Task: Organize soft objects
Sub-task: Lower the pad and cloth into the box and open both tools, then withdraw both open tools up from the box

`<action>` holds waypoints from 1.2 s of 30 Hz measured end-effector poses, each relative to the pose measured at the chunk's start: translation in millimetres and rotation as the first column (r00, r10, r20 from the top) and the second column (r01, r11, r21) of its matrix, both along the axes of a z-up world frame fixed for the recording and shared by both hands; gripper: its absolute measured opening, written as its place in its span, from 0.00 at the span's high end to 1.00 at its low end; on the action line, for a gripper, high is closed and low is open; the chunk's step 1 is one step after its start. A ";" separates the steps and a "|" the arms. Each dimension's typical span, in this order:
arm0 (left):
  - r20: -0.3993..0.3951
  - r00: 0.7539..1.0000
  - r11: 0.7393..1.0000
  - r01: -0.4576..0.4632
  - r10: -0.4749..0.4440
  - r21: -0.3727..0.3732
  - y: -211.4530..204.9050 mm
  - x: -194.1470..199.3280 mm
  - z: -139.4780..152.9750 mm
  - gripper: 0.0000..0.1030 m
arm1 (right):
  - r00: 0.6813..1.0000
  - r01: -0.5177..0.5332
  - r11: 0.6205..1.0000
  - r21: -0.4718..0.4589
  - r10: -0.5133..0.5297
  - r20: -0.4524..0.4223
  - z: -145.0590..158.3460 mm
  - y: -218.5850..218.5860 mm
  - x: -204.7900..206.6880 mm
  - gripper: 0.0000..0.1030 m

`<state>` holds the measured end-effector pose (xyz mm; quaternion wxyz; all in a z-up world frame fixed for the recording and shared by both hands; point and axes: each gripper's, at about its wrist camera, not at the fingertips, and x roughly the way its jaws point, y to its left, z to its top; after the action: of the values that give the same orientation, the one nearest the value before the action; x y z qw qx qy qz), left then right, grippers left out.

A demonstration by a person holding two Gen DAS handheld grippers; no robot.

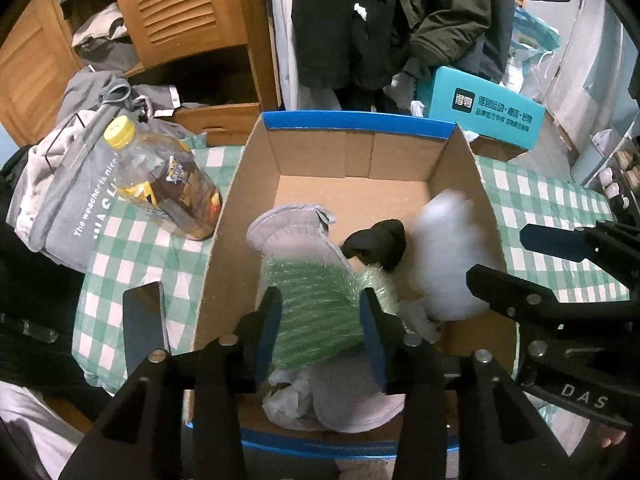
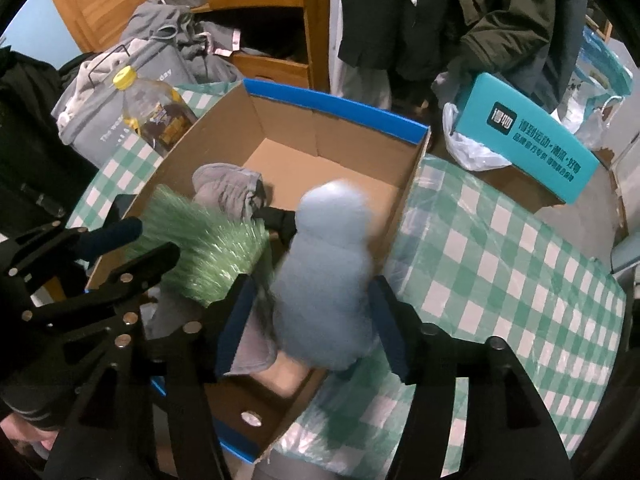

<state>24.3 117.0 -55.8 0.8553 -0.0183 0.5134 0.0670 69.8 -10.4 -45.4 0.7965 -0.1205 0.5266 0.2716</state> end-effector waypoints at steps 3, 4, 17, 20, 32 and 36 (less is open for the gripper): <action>0.008 1.000 1.000 -0.004 0.004 0.006 1.5 -1.3 4.8 0.47 | 1.000 0.017 1.000 0.002 -0.017 0.007 3.7 -5.0 1.4 0.36; 0.010 1.000 1.000 -0.002 0.002 0.008 1.3 -2.1 7.1 0.44 | 1.000 0.024 1.000 0.005 -0.024 0.009 5.8 -7.4 1.9 0.36; 0.096 0.994 0.999 0.050 -0.051 0.016 -16.4 -18.0 48.7 0.21 | 0.989 0.112 0.993 0.031 -0.115 0.089 47.8 -44.6 -9.5 0.29; 0.114 0.991 0.998 0.062 -0.064 0.024 -21.8 -22.5 56.4 0.15 | 0.987 0.122 0.992 0.039 -0.126 0.105 56.8 -51.8 -13.6 0.28; 0.139 0.985 0.994 0.099 -0.106 0.052 -48.3 -33.0 76.1 0.02 | 0.978 0.136 0.989 0.059 -0.143 0.154 79.7 -76.0 -31.5 0.28; 0.142 0.984 0.993 0.103 -0.111 0.062 -55.2 -33.5 79.5 0.01 | 0.974 0.143 0.987 0.069 -0.153 0.165 81.6 -86.7 -34.7 0.28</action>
<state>-9.1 61.8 23.7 0.8929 0.0278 0.4482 0.0332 35.1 -97.1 36.2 0.8595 -0.0812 0.4565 0.2150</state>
